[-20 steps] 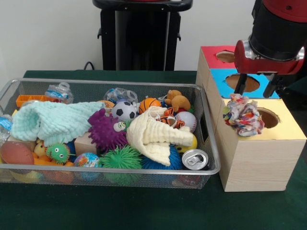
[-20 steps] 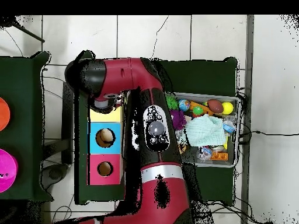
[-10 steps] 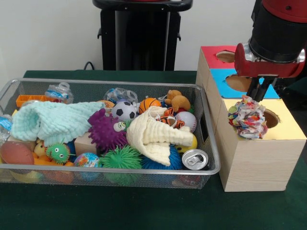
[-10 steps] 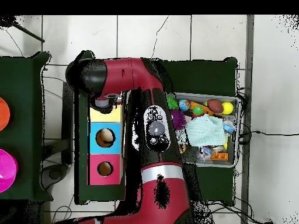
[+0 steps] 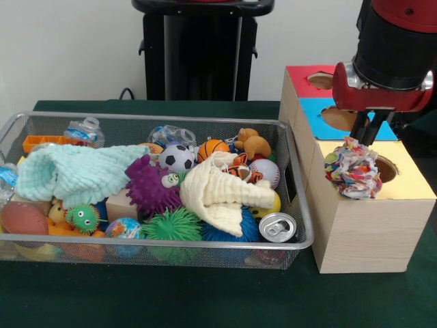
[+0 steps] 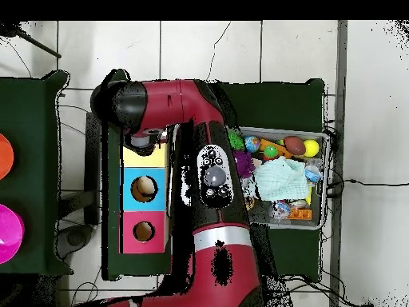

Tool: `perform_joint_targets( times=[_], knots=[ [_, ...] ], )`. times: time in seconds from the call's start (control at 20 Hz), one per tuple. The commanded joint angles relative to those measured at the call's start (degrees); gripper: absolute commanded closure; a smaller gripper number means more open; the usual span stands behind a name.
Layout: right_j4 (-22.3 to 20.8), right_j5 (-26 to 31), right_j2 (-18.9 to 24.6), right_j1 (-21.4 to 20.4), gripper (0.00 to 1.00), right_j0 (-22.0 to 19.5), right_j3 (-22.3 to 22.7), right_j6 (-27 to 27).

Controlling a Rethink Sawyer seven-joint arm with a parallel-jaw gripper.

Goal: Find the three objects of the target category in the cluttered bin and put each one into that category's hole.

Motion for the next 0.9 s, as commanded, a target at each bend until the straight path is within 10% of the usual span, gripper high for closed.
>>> perform_joint_targets(
  times=[0.05, 0.9],
  knots=[
    [0.1, -4.4, 0.3, -0.3, 1.0, -1.5, 6.6, 4.5],
    [6.5, -14.7, -4.0, -6.6, 1.0, 4.1, 22.7, 16.8]
  ],
)
